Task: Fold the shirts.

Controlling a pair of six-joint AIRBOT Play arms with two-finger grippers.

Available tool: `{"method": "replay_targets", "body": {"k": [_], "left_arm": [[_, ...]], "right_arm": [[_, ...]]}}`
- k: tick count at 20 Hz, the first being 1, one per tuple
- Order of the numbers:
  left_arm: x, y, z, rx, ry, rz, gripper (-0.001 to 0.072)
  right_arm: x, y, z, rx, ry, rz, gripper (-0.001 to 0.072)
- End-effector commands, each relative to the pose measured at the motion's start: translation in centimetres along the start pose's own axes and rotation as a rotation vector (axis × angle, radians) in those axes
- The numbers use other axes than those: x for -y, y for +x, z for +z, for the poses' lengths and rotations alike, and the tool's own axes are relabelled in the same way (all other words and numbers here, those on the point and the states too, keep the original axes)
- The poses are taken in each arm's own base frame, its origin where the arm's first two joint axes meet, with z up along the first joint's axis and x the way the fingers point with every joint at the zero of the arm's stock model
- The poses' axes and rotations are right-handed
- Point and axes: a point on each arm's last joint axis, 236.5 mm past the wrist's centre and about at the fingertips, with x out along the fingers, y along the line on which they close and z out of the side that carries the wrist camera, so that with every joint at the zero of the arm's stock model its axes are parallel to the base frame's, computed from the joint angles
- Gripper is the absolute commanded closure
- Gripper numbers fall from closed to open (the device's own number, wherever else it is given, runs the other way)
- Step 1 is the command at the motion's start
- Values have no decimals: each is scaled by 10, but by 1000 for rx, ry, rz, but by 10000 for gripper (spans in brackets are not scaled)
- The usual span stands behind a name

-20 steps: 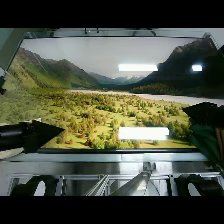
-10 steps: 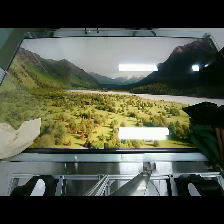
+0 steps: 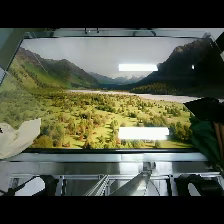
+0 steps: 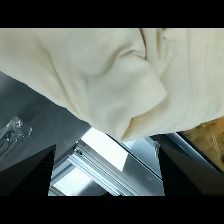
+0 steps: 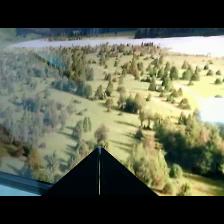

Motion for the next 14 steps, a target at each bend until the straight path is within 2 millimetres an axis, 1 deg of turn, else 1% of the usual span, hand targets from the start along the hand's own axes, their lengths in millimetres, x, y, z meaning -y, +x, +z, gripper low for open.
{"method": "replay_targets", "body": {"k": [1, 4, 6, 8, 9, 11, 12, 13, 14], "left_arm": [[6, 44, -14, -199, -24, -79, 4], [20, 74, -32, -273, 11, -112, 3], [23, 94, -43, -286, 29, -111, 3], [26, 108, -41, -254, 36, -113, 18], [27, 112, -38, -235, 36, -114, 156], [29, 115, -25, -178, 60, -121, 626], [29, 113, -17, -149, 72, -125, 709], [31, 109, -9, -124, 72, -131, 694], [40, 100, -1, -102, 84, -154, 694]], "right_arm": [[0, 0, 6, 25, 0, 2, 694], [-1, 0, 9, 37, 0, 2, 694], [-1, 0, 9, 37, 0, 3, 694], [-1, 0, 8, 36, 0, 3, 694], [-1, 0, 8, 36, 0, 3, 694], [-1, 0, 8, 36, -1, 3, 694], [-1, 0, 8, 35, -1, 3, 694], [-1, 0, 8, 35, -1, 3, 694], [-1, 0, 8, 35, -1, 3, 694]]}}
